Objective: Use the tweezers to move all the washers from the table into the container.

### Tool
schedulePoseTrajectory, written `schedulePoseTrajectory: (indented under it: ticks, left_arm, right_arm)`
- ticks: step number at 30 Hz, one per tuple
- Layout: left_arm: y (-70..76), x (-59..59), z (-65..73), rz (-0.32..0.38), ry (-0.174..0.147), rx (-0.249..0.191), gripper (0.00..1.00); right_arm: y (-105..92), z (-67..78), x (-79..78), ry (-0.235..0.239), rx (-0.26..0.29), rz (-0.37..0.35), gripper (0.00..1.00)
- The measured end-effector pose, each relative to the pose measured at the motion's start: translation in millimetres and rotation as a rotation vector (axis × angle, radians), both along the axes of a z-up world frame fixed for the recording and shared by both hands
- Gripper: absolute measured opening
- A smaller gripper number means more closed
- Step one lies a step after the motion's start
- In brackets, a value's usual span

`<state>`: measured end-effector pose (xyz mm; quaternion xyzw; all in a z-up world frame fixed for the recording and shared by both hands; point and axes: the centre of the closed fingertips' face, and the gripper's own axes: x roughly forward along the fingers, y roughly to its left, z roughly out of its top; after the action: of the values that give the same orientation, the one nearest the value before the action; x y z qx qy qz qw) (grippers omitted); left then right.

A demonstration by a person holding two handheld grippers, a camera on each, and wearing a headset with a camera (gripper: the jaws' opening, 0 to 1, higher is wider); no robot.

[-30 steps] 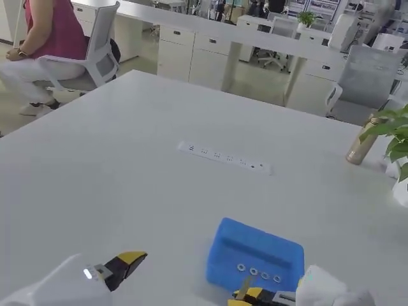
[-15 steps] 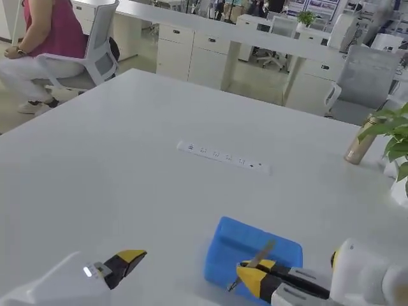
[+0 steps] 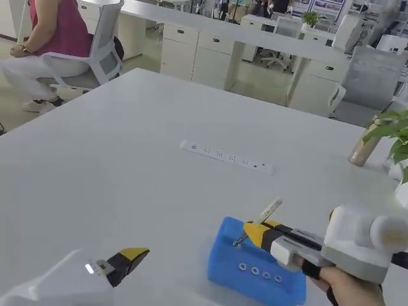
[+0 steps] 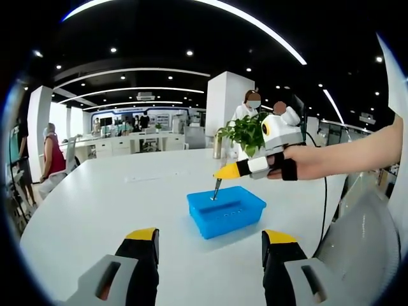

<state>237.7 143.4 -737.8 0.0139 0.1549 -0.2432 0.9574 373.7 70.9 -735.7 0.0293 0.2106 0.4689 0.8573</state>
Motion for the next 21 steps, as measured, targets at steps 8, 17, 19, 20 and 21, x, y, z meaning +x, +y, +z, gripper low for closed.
schedulePoseTrajectory:
  ticks: [8, 17, 19, 20, 21]
  left_arm:
    - [-0.5, -0.2, -0.8, -0.004, 0.005, 0.0, 0.64]
    - [-0.6, 0.1, 0.2, -0.004, 0.005, -0.02, 0.63]
    - [-0.8, 0.2, -0.3, -0.006, 0.007, -0.019, 0.63]
    - [-0.9, 0.2, -0.4, -0.006, 0.007, -0.019, 0.63]
    - [-0.9, 0.2, -0.5, -0.006, 0.008, -0.019, 0.63]
  right_arm:
    - [-2.3, -37.5, 18.6, 0.047, -0.099, -0.009, 0.03]
    - [-3.0, -66.1, 29.1, 0.117, -0.15, -0.015, 0.03]
    - [-1.7, -70.3, 28.8, 0.111, -0.166, -0.005, 0.03]
    - [-0.7, -72.9, 28.8, 0.112, -0.173, 0.0, 0.03]
    - [-0.3, -73.9, 28.3, 0.113, -0.176, -0.001, 0.03]
